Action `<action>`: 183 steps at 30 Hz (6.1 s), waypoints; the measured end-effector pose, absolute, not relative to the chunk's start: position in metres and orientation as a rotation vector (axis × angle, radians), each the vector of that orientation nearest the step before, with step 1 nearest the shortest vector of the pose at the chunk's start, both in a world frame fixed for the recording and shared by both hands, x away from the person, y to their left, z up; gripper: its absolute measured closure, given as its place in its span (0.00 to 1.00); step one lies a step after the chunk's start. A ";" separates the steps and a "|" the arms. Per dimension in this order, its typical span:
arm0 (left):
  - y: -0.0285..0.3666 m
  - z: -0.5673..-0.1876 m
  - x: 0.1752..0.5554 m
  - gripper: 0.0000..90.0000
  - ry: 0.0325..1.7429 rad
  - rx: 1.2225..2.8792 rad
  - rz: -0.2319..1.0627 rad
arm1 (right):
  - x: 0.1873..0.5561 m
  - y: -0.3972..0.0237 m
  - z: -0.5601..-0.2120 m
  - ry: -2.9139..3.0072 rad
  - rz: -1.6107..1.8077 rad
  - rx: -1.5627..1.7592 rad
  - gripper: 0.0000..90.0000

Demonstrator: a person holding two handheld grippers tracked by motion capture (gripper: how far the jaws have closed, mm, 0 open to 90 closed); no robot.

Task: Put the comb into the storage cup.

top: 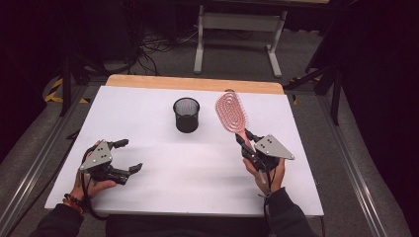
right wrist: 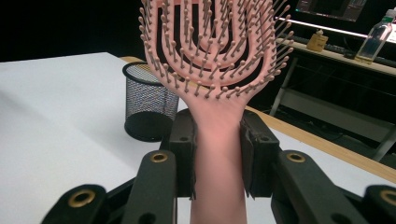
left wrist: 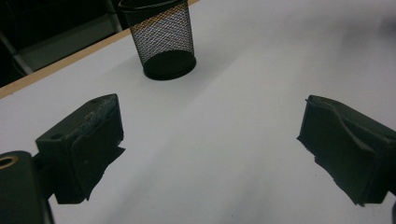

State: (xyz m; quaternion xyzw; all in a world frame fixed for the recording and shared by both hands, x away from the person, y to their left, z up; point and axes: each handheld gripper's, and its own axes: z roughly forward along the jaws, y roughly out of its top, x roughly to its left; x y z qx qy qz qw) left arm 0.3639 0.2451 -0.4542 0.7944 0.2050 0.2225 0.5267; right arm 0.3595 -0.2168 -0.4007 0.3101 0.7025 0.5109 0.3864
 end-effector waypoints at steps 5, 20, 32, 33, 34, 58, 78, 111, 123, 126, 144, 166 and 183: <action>0.239 -0.450 0.366 0.08 0.484 1.889 0.519 | 0.357 -0.208 -0.403 1.800 1.310 0.765 0.77; 0.214 -0.434 0.372 0.09 0.474 1.862 0.481 | 0.353 -0.188 -0.408 1.826 1.326 0.718 0.77; 0.176 -0.414 0.374 0.20 0.412 1.812 0.448 | 0.350 -0.164 -0.415 1.845 1.325 0.661 0.77; 0.171 -0.413 0.374 0.21 0.411 1.816 0.455 | 0.350 -0.162 -0.416 1.846 1.322 0.655 0.77; 0.169 -0.412 0.375 0.22 0.406 1.825 0.458 | 0.348 -0.159 -0.416 1.845 1.316 0.644 0.77; 0.140 -0.406 0.383 0.29 0.439 1.696 0.323 | 0.338 -0.108 -0.439 1.923 1.279 0.513 0.77; 0.140 -0.402 0.384 0.64 0.460 1.617 0.333 | 0.338 -0.092 -0.454 1.904 1.219 0.524 0.77; 0.152 -0.389 0.378 0.70 0.447 1.600 0.373 | 0.338 -0.094 -0.452 1.938 1.301 0.518 0.55; 0.165 -0.388 0.378 0.70 0.457 1.609 0.423 | 0.339 -0.101 -0.452 1.989 1.319 0.468 0.41; 0.170 -0.387 0.378 0.70 0.463 1.609 0.435 | 0.339 -0.104 -0.450 1.980 1.329 0.472 0.39; 0.189 -0.382 0.379 0.70 0.481 1.602 0.500 | 0.343 -0.138 -0.431 1.917 1.340 0.493 0.30; 0.199 -0.376 0.378 0.70 0.479 1.601 0.527 | 0.341 -0.179 -0.436 1.874 1.270 0.542 0.10; 0.205 -0.362 0.381 0.70 0.472 1.573 0.538 | 0.340 -0.214 -0.442 1.863 1.238 0.632 0.04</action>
